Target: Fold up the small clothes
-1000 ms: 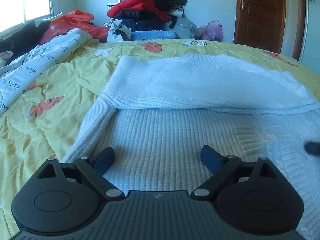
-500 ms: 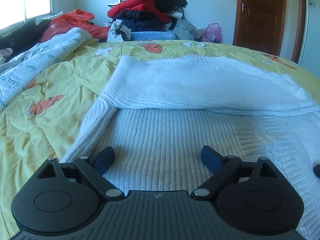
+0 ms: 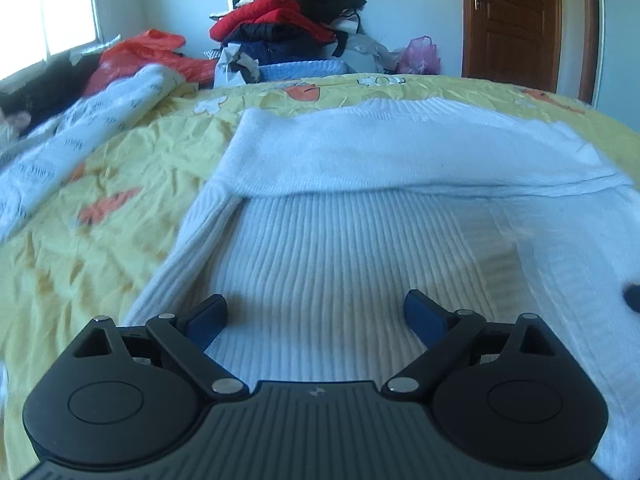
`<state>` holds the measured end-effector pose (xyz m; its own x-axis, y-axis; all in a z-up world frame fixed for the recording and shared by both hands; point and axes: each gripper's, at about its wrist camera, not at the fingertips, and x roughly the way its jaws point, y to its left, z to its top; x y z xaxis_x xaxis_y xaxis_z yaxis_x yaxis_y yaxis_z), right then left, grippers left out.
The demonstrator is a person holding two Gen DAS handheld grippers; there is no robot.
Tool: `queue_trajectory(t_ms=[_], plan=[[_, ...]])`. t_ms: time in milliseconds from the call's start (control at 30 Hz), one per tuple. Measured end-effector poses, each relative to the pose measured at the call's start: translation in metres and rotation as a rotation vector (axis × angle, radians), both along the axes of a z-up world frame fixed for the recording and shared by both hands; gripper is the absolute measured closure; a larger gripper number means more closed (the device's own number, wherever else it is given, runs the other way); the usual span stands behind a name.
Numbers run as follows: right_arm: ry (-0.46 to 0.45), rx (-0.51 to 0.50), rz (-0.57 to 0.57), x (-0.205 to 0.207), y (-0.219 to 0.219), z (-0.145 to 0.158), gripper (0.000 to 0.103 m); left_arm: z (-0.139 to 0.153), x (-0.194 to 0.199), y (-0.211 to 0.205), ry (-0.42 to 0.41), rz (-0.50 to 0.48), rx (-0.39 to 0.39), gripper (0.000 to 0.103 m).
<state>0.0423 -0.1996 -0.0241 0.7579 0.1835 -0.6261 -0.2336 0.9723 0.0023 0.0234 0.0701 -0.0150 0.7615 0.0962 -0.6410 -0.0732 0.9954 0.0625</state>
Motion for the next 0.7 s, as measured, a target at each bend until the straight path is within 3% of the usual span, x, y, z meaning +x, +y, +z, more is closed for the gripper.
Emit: queue_trajectory(t_ms=[133, 233, 700], plan=[[-0.004, 0.002, -0.001, 0.000, -0.001, -0.001, 0.002, -0.002, -0.007, 0.017, -0.012, 0.015, -0.100, 0.000], [-0.002, -0.002, -0.005, 0.000, 0.000, -0.001, 0.002, -0.003, -0.004, 0.009, 0.002, 0.012, -0.050, 0.000], [-0.003, -0.001, -0.059, -0.030, -0.002, -0.001, 0.002, -0.004, -0.005, 0.010, -0.002, 0.014, -0.058, 0.000]])
